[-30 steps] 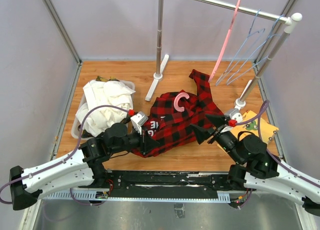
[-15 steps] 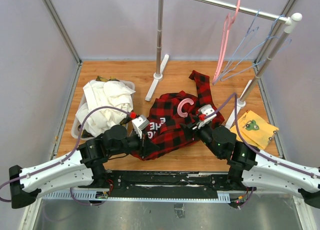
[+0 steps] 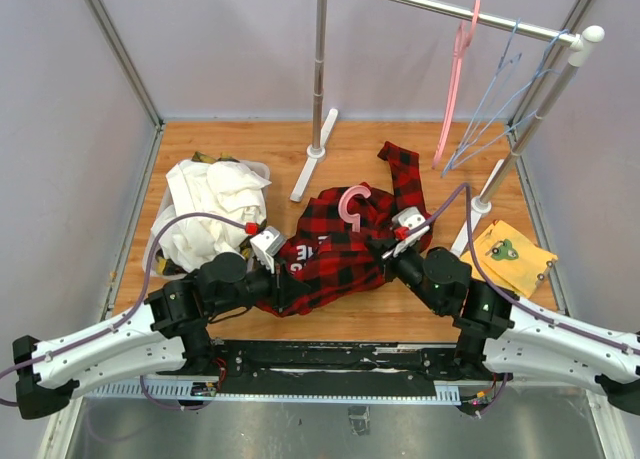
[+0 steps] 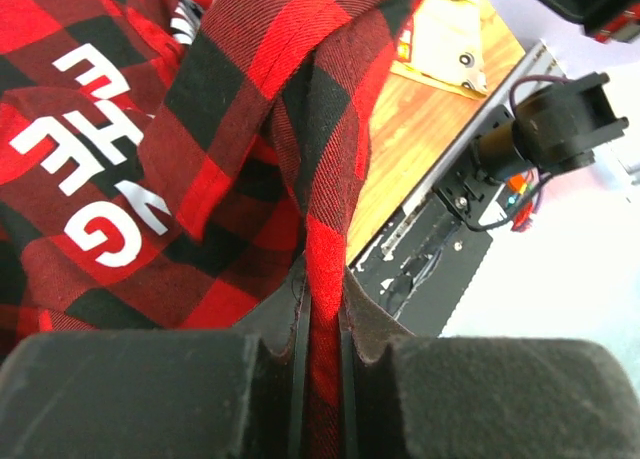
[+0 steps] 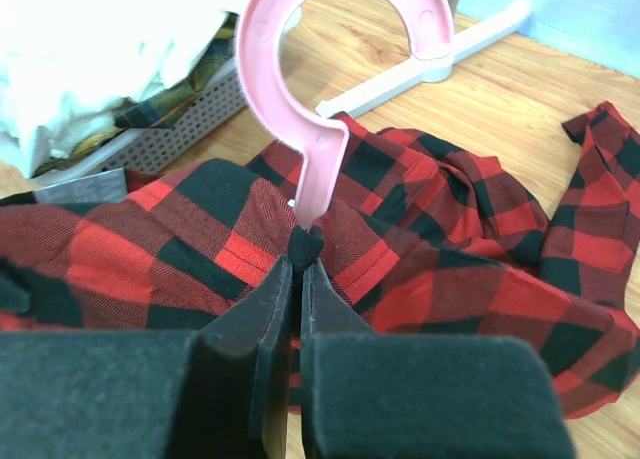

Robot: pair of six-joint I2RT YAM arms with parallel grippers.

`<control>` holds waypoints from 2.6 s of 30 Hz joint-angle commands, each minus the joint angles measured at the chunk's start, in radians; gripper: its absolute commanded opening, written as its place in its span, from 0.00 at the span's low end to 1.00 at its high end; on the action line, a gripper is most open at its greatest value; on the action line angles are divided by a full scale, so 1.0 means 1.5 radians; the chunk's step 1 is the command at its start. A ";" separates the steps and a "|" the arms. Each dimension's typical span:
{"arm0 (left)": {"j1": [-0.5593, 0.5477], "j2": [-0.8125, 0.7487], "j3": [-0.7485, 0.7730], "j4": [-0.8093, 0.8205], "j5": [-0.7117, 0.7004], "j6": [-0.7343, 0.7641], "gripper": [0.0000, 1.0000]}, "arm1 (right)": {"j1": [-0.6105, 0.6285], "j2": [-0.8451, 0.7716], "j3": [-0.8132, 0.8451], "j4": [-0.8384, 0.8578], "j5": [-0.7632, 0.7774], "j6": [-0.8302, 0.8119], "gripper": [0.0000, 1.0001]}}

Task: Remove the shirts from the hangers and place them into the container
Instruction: Remove the shirt from the hanger.

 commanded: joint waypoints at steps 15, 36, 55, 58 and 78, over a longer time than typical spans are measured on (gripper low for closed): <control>-0.005 -0.003 0.022 0.088 0.047 0.016 0.01 | -0.001 0.045 0.084 -0.181 -0.220 -0.094 0.17; -0.005 0.050 0.037 0.077 0.127 0.045 0.00 | -0.002 -0.144 -0.018 -0.033 0.040 0.002 0.58; -0.004 0.036 0.057 0.071 0.106 0.046 0.00 | -0.025 -0.004 -0.014 0.073 0.022 0.066 0.22; -0.005 0.040 0.066 0.054 0.106 0.049 0.01 | -0.026 -0.017 -0.023 0.082 0.027 0.070 0.02; -0.004 0.187 0.132 0.055 0.079 -0.004 0.68 | -0.033 -0.023 -0.046 0.097 -0.118 -0.061 0.01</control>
